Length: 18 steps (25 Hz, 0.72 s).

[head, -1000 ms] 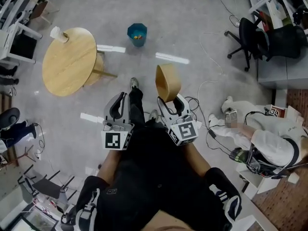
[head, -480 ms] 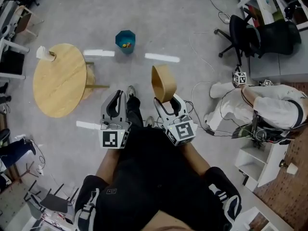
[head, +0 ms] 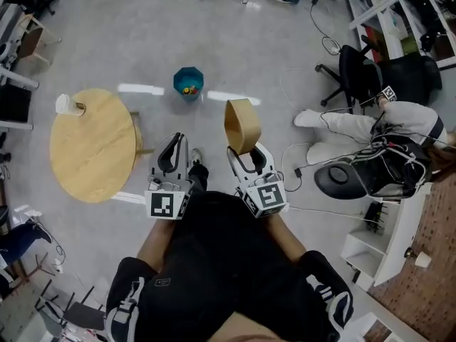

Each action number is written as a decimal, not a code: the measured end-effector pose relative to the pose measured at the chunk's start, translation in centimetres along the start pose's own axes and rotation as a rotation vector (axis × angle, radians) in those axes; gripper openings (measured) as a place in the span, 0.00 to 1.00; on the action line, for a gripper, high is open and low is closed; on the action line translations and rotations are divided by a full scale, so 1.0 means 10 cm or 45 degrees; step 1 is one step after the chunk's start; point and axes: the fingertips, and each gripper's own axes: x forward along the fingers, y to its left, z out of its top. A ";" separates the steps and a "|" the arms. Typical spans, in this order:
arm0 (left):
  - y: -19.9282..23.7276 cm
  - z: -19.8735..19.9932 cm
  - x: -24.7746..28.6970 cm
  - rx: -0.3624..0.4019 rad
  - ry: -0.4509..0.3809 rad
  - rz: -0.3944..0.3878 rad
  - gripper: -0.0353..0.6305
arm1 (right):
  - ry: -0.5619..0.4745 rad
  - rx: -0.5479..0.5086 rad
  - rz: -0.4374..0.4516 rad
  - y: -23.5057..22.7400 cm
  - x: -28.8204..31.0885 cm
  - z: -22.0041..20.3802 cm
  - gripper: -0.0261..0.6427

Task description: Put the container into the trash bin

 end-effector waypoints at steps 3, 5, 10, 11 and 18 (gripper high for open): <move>0.27 0.02 0.23 -0.014 0.006 -0.011 0.10 | 0.004 0.009 -0.013 -0.02 0.34 0.11 0.38; 0.36 0.02 0.32 -0.016 0.014 -0.028 0.10 | 0.004 0.016 -0.022 -0.03 0.48 0.15 0.38; 0.65 -0.08 0.51 -0.022 0.049 -0.036 0.10 | 0.013 0.028 -0.035 -0.08 0.88 0.19 0.38; 0.71 -0.10 0.54 -0.032 0.054 -0.030 0.10 | 0.020 0.029 -0.032 -0.09 0.96 0.19 0.38; 1.01 -0.20 0.86 -0.034 0.085 0.043 0.10 | 0.052 0.028 0.040 -0.26 1.47 0.21 0.38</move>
